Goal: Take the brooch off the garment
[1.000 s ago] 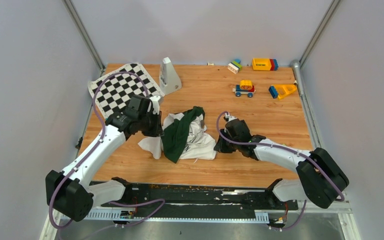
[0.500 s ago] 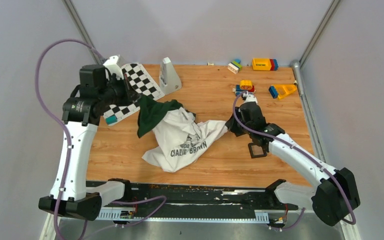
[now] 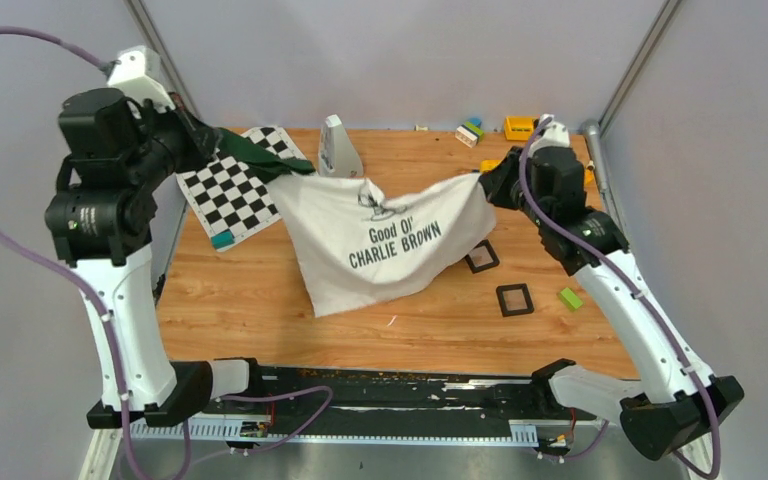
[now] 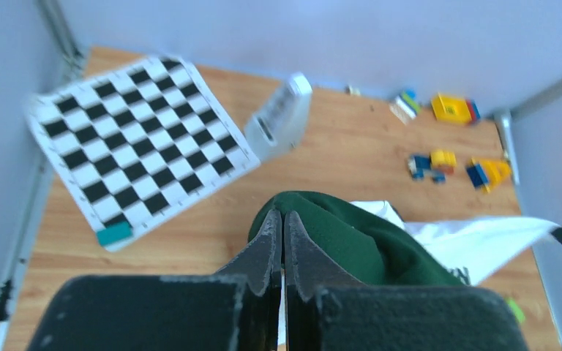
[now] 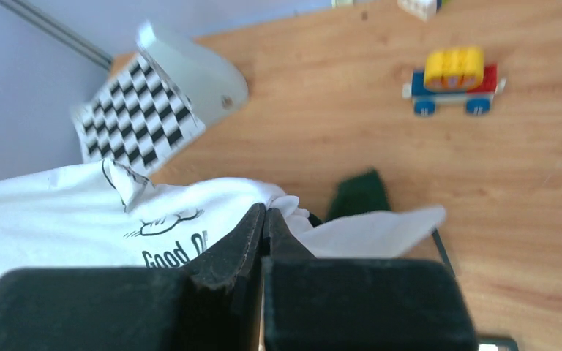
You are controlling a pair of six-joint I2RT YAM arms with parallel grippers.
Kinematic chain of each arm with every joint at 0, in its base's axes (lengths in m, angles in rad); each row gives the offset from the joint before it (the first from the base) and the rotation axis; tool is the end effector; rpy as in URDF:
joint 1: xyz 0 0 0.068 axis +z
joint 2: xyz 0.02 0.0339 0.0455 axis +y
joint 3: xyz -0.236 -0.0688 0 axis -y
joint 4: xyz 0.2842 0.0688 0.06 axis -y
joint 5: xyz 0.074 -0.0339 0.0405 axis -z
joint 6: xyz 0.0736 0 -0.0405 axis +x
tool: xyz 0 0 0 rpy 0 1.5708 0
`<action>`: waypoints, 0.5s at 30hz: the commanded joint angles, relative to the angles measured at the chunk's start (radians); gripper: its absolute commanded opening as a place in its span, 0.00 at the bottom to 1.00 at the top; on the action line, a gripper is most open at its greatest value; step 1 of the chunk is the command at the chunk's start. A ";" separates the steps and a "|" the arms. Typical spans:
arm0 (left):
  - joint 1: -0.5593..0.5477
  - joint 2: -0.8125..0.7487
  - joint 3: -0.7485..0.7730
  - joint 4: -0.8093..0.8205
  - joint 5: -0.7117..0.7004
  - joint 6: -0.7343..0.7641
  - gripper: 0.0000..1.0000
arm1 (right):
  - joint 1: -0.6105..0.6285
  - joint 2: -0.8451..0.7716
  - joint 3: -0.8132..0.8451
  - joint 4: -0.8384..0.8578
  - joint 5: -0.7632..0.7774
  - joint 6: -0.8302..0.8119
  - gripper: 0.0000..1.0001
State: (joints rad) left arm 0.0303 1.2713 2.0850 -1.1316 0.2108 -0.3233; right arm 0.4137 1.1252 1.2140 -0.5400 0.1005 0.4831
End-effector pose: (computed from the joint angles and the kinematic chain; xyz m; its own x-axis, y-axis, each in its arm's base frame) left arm 0.2410 -0.0081 0.5411 -0.3500 -0.3214 -0.8799 0.0610 0.9295 -0.3638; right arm 0.3038 0.1253 0.3472 -0.5010 0.2848 -0.8173 -0.0955 0.9203 0.3793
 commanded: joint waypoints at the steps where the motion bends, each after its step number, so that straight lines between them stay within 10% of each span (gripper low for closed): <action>1: 0.013 -0.056 0.154 -0.008 -0.263 -0.009 0.00 | -0.018 -0.064 0.188 -0.036 0.087 -0.040 0.00; 7: 0.012 -0.253 0.008 0.108 -0.447 -0.018 0.00 | -0.018 -0.205 0.199 -0.020 0.062 -0.008 0.00; 15: 0.013 -0.316 -0.175 0.077 -0.290 -0.012 0.00 | -0.018 -0.295 -0.004 -0.040 -0.031 0.060 0.00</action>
State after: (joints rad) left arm 0.0345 0.8917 2.0060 -1.0737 -0.1631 -0.3347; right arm 0.4004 0.7956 1.2789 -0.5701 0.1284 0.5034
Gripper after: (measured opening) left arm 0.008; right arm 0.010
